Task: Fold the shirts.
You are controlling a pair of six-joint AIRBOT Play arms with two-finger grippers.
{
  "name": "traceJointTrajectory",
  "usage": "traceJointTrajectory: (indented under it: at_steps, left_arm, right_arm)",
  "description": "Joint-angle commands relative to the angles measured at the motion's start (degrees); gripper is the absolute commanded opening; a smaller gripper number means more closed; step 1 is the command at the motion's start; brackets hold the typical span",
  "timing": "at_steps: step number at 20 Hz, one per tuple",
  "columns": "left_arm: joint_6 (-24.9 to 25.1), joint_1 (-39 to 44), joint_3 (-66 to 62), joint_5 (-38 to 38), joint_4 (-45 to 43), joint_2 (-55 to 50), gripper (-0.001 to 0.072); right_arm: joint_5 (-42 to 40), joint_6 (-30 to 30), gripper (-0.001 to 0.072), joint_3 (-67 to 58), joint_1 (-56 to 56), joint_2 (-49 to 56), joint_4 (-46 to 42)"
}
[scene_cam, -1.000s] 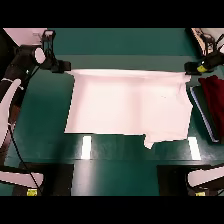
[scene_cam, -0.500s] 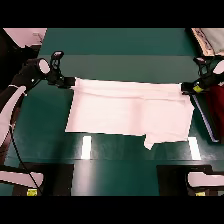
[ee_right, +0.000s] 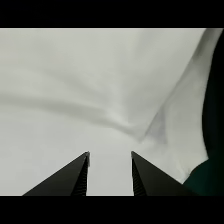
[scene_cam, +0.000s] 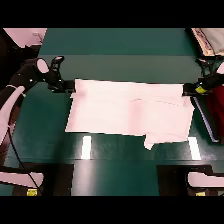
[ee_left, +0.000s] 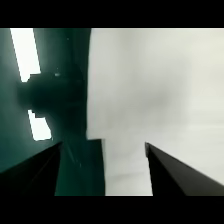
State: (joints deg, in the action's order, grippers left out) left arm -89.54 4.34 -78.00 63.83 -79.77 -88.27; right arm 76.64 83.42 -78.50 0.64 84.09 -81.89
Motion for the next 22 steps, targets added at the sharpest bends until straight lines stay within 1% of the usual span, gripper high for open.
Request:
traceJointTrajectory:
  at_steps: [1,3,5,6,8,9,10,11,13,17,21,22]
  left_arm:
    - [2.38,-3.89,0.46,6.88,-2.27,5.27,0.0610]
    - [2.93,-7.69,5.40,7.63,-1.14,11.02,0.0610]
    - [6.36,-11.56,13.38,9.03,4.70,16.44,0.0610]
    - [9.64,-13.42,18.27,10.16,9.77,18.84,0.0610]
    - [15.15,-16.11,27.93,10.49,19.58,22.34,0.0610]
    - [18.01,-16.94,32.33,10.14,23.71,23.10,0.0610]
    - [20.20,-17.31,35.50,9.31,26.05,23.21,0.0610]
    - [21.09,-17.31,38.16,7.56,26.82,23.21,0.0610]
    - [21.20,-17.31,41.59,4.57,26.80,23.21,0.0610]
    - [22.08,-17.29,45.99,4.50,27.52,23.21,0.0610]
    - [22.10,-17.29,47.56,1.40,30.80,23.21,0.0608]
    - [22.08,-17.29,47.54,0.44,32.11,23.21,0.0516]
  right_arm:
    - [11.41,-4.98,0.0301,-3.10,2.32,-1.68,11.02]
    - [13.44,-7.78,0.0301,-0.11,5.03,-4.70,21.81]
    - [13.11,-9.62,0.0301,4.66,7.61,-8.48,29.07]
    - [12.74,-10.27,0.0301,7.10,8.52,-10.38,30.82]
    - [11.63,-11.04,0.0301,11.39,9.77,-13.94,31.23]
    - [11.21,-11.08,0.0301,13.20,10.32,-15.45,31.23]
    - [11.15,-11.10,0.0301,14.82,10.82,-16.79,31.28]
    - [11.13,-11.10,0.0301,16.13,11.08,-18.08,31.26]
    - [10.99,-11.10,0.0301,18.34,11.26,-20.37,31.19]
    - [10.54,-11.10,0.0301,18.84,11.26,-23.32,31.28]
    - [9.90,-11.08,0.0301,18.84,11.26,-25.22,31.19]
    - [9.88,-11.08,0.0301,18.84,11.26,-25.59,30.95]
